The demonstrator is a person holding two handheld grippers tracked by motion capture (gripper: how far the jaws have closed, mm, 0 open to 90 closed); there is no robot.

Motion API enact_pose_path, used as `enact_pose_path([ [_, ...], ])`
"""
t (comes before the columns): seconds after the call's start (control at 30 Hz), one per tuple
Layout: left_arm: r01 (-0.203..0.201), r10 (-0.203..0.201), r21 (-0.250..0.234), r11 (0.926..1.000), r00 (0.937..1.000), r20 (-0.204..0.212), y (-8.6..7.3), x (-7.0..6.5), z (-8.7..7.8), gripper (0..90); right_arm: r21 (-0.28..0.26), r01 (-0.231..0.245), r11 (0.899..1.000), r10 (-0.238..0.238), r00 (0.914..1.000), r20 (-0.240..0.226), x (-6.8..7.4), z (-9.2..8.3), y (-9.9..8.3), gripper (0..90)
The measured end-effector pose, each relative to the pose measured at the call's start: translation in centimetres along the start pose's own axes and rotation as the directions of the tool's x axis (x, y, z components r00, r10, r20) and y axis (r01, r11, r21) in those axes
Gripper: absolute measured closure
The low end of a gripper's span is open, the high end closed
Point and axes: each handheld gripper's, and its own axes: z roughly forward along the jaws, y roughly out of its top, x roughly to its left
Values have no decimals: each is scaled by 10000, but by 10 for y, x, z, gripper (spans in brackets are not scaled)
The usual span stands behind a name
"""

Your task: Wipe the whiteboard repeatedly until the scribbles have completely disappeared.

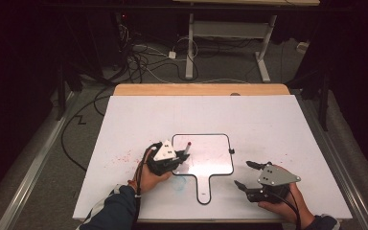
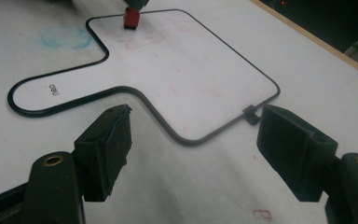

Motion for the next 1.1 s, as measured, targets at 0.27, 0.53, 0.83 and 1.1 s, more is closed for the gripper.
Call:
enact_pose_path([
  [0.27, 637, -632, -102, 9979, 9971, 424, -3, 4, -2, 789, 131, -12, 9999, 10, 9998, 196, 0, 1, -1, 273],
  [0.53, -636, 620, 42, 9980, 9840, 1670, 10, -37, 13, 789, 232, 130, 9996, -134, 9998, 176, 1, 0, -3, 275],
  [0.83, -265, 227, 527, 9983, 9971, 724, -4, -12, -1, 788, 216, 270, 9994, -275, 9993, 244, 3, -2, -3, 277],
  [1.1, -791, 728, 452, 9958, 9893, 1263, 5, -29, 4, 788, 300, 216, 9993, -222, 9996, 191, 5, 0, -2, 282],
])
